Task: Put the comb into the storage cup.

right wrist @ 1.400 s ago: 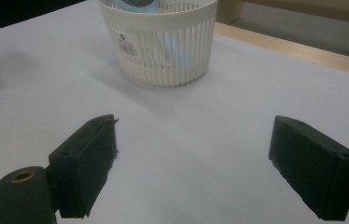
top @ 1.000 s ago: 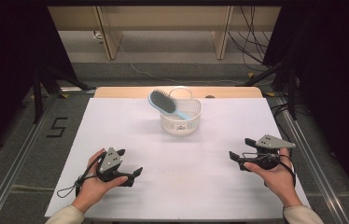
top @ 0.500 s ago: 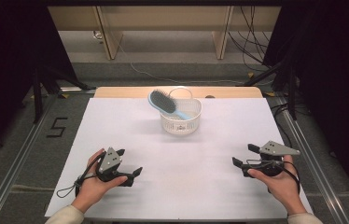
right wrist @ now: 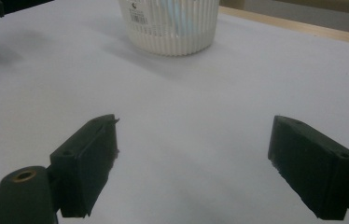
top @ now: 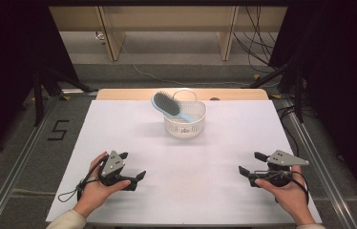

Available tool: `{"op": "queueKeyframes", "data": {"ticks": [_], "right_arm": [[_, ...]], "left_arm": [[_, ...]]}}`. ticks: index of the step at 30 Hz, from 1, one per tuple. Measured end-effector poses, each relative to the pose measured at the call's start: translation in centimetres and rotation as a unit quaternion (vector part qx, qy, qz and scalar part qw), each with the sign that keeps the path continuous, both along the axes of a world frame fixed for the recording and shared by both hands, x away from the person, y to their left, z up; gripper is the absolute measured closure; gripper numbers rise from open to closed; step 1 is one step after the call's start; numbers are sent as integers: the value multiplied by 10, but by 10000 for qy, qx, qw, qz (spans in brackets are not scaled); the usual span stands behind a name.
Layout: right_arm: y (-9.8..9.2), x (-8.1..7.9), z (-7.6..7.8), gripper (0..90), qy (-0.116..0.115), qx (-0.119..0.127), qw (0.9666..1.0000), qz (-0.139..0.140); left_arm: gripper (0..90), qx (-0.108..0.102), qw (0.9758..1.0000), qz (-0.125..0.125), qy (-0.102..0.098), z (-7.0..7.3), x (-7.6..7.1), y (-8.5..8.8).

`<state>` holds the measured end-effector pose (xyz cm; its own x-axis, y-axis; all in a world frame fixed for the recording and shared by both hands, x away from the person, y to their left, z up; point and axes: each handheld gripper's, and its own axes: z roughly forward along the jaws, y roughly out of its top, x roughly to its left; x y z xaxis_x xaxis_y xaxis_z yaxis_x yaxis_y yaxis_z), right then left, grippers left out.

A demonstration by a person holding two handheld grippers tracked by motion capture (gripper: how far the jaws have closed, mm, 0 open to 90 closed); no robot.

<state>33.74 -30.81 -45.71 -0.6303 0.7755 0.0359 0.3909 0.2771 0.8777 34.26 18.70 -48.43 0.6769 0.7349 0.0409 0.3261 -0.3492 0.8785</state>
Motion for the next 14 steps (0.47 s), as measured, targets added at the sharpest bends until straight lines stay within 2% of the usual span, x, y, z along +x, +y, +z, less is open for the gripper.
{"op": "queueKeyframes", "data": {"ticks": [14], "right_arm": [[2, 0, -3, 166, -51, 55, 10000, 48]], "left_arm": [[64, -7, 10000, -14, 2, 0, 0, -1]]}}
